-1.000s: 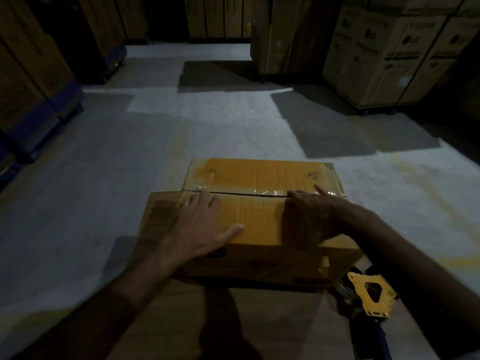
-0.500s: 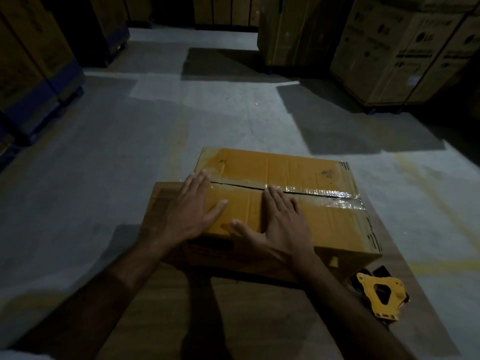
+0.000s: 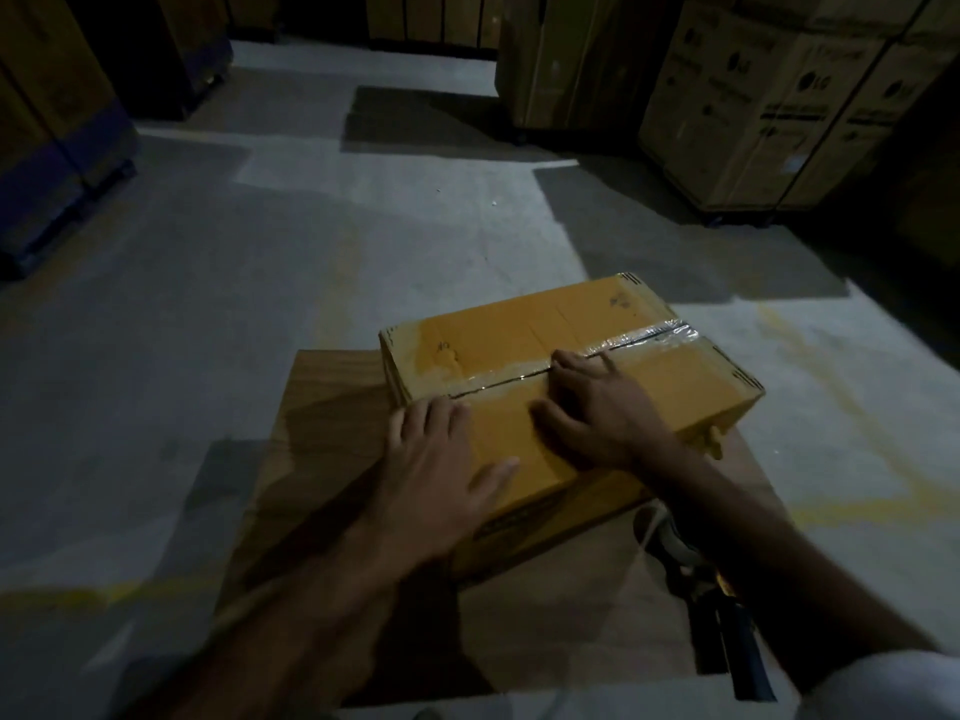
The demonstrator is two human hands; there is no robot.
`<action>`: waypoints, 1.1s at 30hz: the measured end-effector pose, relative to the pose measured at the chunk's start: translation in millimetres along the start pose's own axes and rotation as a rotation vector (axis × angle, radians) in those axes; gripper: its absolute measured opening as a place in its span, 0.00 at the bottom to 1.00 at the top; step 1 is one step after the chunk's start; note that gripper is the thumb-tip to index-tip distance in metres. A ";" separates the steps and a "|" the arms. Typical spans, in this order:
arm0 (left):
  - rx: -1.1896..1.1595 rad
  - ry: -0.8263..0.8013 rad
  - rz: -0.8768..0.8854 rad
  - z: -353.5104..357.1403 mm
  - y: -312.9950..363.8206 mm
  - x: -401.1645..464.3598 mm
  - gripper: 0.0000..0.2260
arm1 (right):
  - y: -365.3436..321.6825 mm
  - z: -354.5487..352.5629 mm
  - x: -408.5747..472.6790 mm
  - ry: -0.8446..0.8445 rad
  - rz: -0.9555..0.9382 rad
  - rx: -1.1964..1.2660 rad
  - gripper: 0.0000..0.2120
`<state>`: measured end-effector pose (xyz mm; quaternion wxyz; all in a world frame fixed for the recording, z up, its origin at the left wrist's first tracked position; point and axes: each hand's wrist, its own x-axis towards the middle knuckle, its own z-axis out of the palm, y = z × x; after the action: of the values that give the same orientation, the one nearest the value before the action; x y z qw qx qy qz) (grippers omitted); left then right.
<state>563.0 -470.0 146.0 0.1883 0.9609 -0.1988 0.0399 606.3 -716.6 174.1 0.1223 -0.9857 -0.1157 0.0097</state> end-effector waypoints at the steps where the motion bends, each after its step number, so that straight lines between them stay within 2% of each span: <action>1: -0.094 -0.001 0.052 -6.1 -16.4 5.6 0.32 | -21.2 9.0 -4.0 0.007 0.014 0.054 0.37; 4: -0.438 -0.052 0.132 -24.5 -66.1 17.8 0.19 | -87.5 39.8 -17.8 0.045 -0.098 0.149 0.40; 7: -0.306 -0.026 0.251 -30.4 -100.1 32.9 0.20 | -128.7 61.5 -26.7 0.052 -0.039 0.048 0.57; 8: -0.234 -0.051 0.278 -33.7 -106.2 40.3 0.22 | -131.1 65.1 -27.5 0.053 -0.021 0.017 0.59; 11: -0.084 -0.132 0.372 -44.1 -116.0 61.0 0.31 | -118.0 60.6 -25.3 0.058 -0.089 0.033 0.53; 13: -0.018 -0.130 0.442 -44.3 -119.1 64.4 0.36 | -104.9 52.2 -22.1 0.038 -0.161 0.085 0.52; 15: 0.047 -0.095 0.430 -37.9 -120.4 57.7 0.42 | -93.9 43.7 -19.4 -0.005 -0.232 0.131 0.52; 19: 0.146 0.098 0.332 -16.6 -115.9 27.5 0.41 | -69.1 20.6 -12.5 -0.148 -0.351 0.235 0.49; 23: 0.171 0.279 0.271 6.7 -78.3 -2.4 0.36 | -45.7 -0.1 -13.2 -0.266 -0.358 0.216 0.46; 28: 0.228 0.304 0.320 21.5 -41.4 -13.2 0.33 | -20.3 -0.1 -43.6 -0.081 -0.362 0.091 0.36; 33: 0.182 0.220 0.408 7.3 -43.4 -6.1 0.24 | -35.3 50.0 -64.2 0.316 -0.209 -0.021 0.28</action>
<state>574.7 -433.6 123.2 0.1094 0.9039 -0.3625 0.1992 533.5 -686.2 133.6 0.1290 -0.9588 -0.1969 -0.1591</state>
